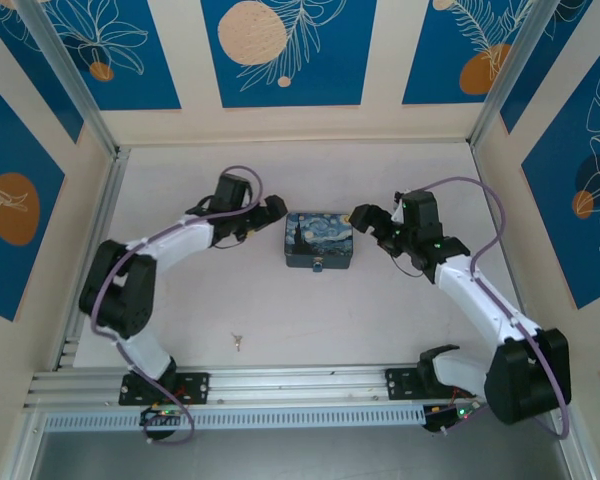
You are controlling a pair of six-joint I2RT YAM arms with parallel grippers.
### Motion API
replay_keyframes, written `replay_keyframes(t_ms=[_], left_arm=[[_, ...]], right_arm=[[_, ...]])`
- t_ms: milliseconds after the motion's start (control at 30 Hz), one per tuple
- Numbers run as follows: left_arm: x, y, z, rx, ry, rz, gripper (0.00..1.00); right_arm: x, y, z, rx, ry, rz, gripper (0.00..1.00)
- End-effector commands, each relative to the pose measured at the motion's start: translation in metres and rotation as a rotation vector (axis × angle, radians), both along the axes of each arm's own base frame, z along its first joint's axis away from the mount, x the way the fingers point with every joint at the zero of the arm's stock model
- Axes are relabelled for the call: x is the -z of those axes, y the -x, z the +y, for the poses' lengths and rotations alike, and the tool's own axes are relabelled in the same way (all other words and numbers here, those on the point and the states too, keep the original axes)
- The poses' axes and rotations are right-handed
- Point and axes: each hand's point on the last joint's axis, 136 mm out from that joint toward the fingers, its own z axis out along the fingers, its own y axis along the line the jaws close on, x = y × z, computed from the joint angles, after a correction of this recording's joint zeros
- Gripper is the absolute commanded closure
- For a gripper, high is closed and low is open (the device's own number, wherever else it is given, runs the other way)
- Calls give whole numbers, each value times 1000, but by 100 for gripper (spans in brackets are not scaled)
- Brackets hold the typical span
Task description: Unlock the padlock with the key
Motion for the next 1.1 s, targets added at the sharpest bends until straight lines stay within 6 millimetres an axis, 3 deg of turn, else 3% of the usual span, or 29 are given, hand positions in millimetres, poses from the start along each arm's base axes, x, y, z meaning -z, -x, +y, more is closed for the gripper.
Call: replay_keyframes(t_ms=[0, 200, 333, 500, 733, 867, 1067], left_arm=[[-24, 5, 37, -39, -69, -61, 0], [-40, 8, 92, -135, -96, -58, 0], [-39, 6, 126, -221, -80, -34, 0], [-33, 2, 162, -324, -31, -9, 0], [-27, 3, 192, -396, 31, 12, 0], [-23, 8, 208, -445, 68, 16, 0], [-19, 14, 217, -464, 101, 16, 0]], right_arm=[[18, 38, 26, -156, 81, 88, 14], [57, 102, 101, -405, 231, 206, 22], [78, 133, 143, -494, 347, 261, 25], [94, 160, 186, -563, 486, 319, 30], [118, 191, 244, -650, 623, 385, 34], [134, 201, 265, -668, 675, 425, 37], [149, 209, 277, -651, 717, 462, 39]])
